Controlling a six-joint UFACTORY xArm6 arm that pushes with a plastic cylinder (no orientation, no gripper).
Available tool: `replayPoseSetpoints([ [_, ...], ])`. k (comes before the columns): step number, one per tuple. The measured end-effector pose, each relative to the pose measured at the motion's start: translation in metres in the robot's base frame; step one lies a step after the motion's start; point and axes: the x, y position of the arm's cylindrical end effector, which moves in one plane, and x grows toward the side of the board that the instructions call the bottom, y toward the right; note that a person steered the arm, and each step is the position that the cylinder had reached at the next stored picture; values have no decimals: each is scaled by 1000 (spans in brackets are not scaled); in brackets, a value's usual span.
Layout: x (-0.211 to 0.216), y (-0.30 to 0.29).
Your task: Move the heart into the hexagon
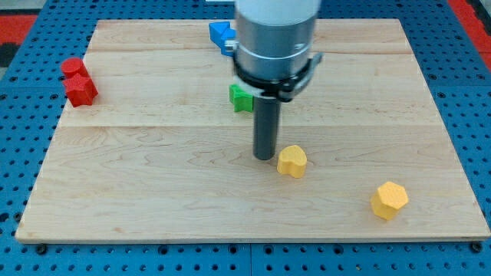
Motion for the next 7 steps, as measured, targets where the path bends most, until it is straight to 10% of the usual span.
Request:
replayPoseSetpoints([
  [7, 21, 129],
])
